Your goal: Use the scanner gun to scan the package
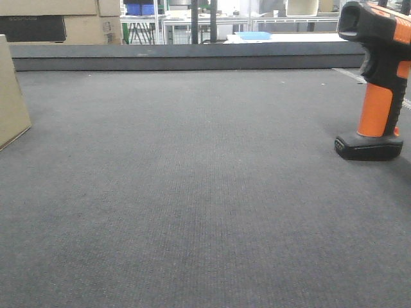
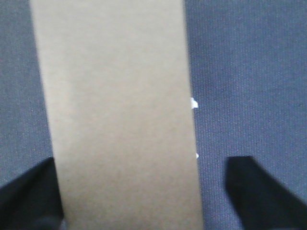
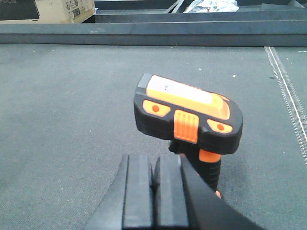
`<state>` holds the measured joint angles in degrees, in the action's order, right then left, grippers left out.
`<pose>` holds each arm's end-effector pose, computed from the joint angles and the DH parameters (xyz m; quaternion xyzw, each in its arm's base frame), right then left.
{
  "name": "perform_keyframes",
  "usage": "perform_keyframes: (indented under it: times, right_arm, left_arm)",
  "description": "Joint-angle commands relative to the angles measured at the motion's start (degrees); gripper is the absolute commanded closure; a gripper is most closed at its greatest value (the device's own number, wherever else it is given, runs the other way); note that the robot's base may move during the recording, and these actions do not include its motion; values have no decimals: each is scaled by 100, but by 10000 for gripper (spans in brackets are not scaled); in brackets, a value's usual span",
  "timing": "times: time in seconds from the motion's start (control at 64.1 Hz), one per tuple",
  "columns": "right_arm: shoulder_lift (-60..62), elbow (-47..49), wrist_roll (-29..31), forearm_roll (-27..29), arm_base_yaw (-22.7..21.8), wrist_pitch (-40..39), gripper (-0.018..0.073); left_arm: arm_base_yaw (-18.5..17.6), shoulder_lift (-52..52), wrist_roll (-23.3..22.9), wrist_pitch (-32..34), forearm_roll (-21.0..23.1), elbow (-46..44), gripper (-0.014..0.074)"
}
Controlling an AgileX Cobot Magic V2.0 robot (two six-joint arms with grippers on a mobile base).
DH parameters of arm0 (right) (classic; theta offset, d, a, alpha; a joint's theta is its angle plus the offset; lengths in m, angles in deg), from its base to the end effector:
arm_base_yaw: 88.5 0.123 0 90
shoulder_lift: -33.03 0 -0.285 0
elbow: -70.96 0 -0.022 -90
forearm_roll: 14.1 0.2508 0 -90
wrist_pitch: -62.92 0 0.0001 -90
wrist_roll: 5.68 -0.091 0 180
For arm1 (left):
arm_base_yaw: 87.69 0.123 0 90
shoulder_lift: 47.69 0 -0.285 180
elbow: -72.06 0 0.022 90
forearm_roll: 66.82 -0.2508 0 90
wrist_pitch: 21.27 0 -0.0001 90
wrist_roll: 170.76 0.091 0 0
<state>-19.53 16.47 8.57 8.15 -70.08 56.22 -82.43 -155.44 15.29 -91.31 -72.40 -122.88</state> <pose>0.1552 0.0475 0.2796 -0.0569 0.7686 0.1282 0.6242 0.3629 0.0418 0.3175 0.0164 0.9876 0.0622 0.1435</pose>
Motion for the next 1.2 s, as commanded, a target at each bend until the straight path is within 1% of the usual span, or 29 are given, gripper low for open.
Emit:
perform_keyframes:
  times: [0.0,0.078,0.125,0.203,0.265,0.327,0.39,0.437,0.546,0.624,0.748,0.889,0.935,1.107,1.185]
  right_arm:
    - [36,6,157,-5,-123,-36,712]
    - [36,31,363,-5,-307,113,712]
    - [36,109,477,-16,-527,358,712]
    - [36,270,487,-16,-910,775,712]
    - [36,365,487,-201,-1212,998,712]
    - [36,417,487,-409,-1400,1082,712]
    - [48,417,487,-408,-1482,1124,712]
    - [76,417,487,-408,-1487,1188,712]
    - [211,417,487,-408,-1487,1400,712]
    - [356,417,487,-408,-1487,1517,712]
    - [698,370,487,-408,-1487,1608,712]
    - [1165,103,487,-408,-1487,1608,712]
    - [1296,-9,487,-408,-1487,1608,712]
    - [1926,-435,487,-408,-1487,1608,712]
    - [2273,-556,487,-408,-1487,1608,712]
  left_arm:
    - [-28,232,-31,8,-8,-1,-15]
    - [-28,438,-31,8,-8,-1,-3]
    - [-28,571,-31,8,-8,-1,-1]
    - [-28,871,-31,8,-11,-1,-1]
    - [-28,1048,-31,8,-11,-1,-1]
    - [-28,1238,-31,8,-11,37,15]
    - [-28,1423,-31,8,26,151,59]
    - [-28,1610,-31,8,104,320,112]
    - [-28,2119,-31,68,222,906,319]
    - [-28,2611,-31,595,234,1518,491]
    - [-28,3459,-31,1541,234,2557,705]
    - [-28,4478,-31,2734,262,3744,708]
    - [-28,4919,-31,3239,262,4165,708]
    - [-28,6343,-31,4568,275,5498,708]
    - [-28,6956,-31,5036,275,6043,708]
